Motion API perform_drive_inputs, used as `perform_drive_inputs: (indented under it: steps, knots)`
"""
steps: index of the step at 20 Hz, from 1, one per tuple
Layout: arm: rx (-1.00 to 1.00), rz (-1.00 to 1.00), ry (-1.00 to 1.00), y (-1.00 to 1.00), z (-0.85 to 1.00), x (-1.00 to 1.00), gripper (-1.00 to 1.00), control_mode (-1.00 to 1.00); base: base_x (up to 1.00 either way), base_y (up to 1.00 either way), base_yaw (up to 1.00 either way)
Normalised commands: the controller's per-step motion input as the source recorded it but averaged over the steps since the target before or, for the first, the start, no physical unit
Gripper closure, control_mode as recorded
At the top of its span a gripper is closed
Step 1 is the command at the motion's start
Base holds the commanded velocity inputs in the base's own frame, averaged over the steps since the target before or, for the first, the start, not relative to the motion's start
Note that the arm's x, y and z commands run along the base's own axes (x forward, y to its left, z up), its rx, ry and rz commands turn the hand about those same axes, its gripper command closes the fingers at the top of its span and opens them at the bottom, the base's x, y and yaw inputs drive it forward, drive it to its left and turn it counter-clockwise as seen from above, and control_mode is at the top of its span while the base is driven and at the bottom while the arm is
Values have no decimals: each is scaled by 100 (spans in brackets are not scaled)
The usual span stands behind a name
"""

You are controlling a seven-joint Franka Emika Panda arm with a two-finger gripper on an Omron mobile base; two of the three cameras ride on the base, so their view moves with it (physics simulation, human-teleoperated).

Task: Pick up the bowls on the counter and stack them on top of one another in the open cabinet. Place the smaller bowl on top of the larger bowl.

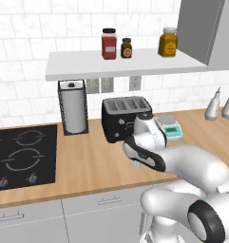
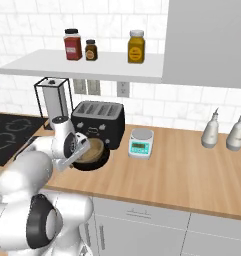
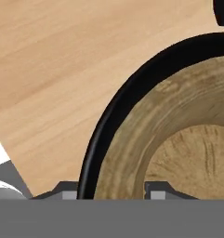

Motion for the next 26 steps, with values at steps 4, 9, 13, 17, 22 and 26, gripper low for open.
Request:
perform_drive_inputs:
  steps: [4, 9, 13, 17, 22, 26]
  knots:
    - [0, 9, 0, 2, 100, -94, 100, -100, 0, 0, 0]
    - [0, 4, 0, 21, 100, -98, 100, -100, 0, 0, 0]
    - [-2, 0, 0, 41, 100, -91, 100, -100, 0, 0, 0]
    - [-4, 0, 0, 38, 100, -72, 100, -100, 0, 0, 0]
    - [-8, 0, 0, 39, 100, -44, 100, -100, 0, 0, 0]
    - [-9, 5, 0, 45, 100, -18, 100, -100, 0, 0, 0]
